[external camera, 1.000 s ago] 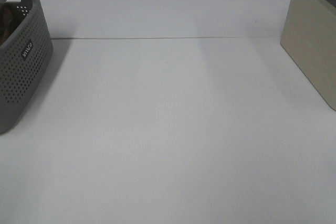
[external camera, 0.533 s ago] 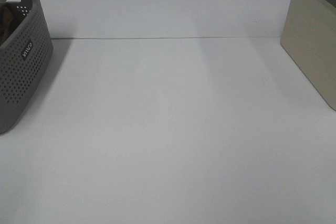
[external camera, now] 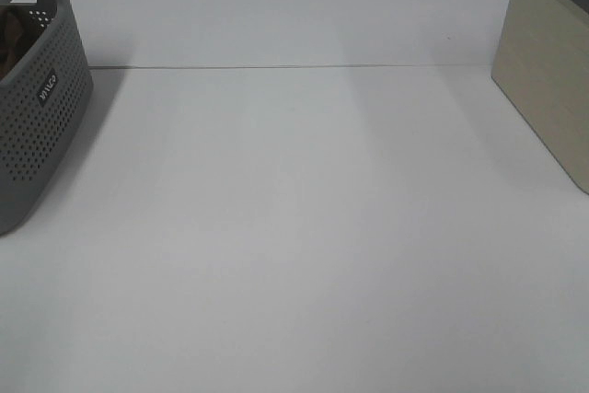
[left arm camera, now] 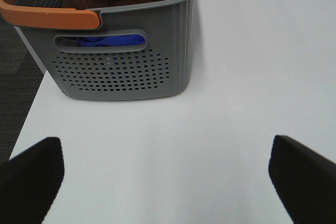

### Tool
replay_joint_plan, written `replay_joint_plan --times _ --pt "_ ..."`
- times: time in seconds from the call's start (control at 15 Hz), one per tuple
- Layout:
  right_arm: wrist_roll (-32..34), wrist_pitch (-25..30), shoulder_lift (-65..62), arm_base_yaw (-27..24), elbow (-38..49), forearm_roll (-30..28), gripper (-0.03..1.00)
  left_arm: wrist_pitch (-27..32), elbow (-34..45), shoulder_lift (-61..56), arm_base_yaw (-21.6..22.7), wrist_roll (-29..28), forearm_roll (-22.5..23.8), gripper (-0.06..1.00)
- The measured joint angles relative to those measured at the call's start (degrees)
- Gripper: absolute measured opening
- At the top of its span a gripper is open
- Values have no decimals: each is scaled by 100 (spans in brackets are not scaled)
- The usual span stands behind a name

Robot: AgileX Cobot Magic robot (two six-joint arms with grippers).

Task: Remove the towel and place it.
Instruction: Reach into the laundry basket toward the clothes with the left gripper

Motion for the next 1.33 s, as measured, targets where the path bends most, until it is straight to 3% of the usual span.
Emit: replay_joint_plan --times 1.33 --pt "0 0 0 0 0 0 77 0 0 0 0 0 6 99"
